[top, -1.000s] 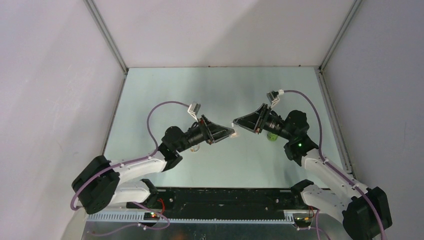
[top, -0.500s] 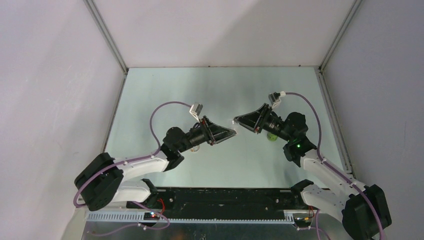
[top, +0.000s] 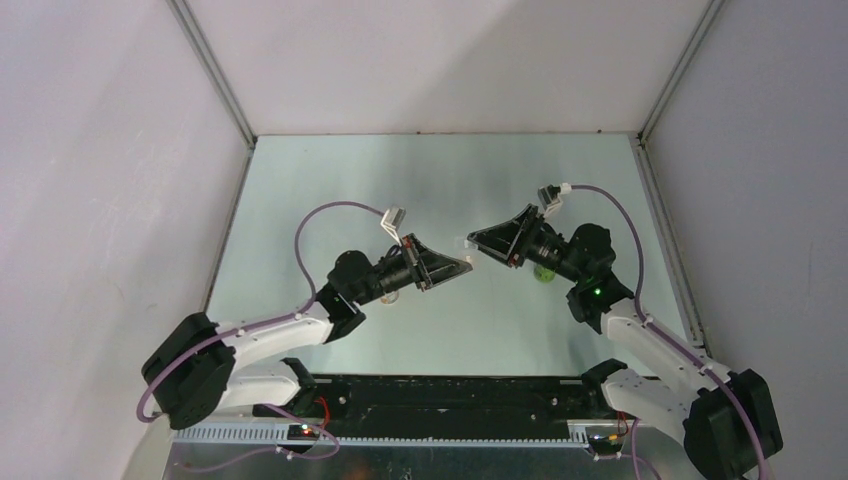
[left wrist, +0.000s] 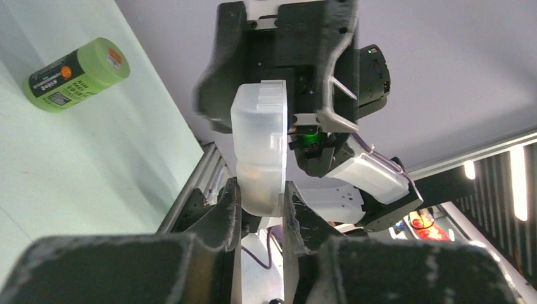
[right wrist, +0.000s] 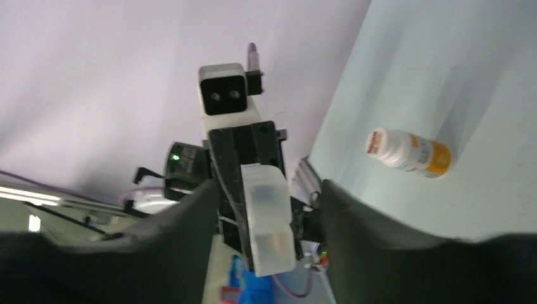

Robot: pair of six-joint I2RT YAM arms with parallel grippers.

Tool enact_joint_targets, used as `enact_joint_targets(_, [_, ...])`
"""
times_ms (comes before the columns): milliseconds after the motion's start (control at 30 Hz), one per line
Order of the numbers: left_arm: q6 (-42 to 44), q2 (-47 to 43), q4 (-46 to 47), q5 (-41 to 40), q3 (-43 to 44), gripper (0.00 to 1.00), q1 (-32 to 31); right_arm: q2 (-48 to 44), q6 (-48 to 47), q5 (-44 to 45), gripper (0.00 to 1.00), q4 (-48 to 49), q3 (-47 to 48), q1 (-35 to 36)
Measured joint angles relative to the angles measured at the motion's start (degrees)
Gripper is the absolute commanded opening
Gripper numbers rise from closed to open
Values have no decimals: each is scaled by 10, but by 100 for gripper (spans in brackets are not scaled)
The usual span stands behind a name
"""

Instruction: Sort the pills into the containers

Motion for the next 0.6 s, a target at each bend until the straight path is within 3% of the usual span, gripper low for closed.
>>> enact_joint_targets(33, [7, -5, -13, -2, 2, 0, 0, -3, -5, 0, 87, -7, 0, 0])
enact_joint_targets(100, [21, -14, -37, -5, 7, 0, 0, -13, -19, 3, 94, -27, -1, 0])
enact_joint_targets(300, [71, -34, -133, -18, 38, 0, 0, -83, -112, 76, 94, -162, 17, 22])
enact_joint_targets(600, [169, -37, -309, -31, 98, 0, 0, -62, -244, 296, 90, -382, 152, 164])
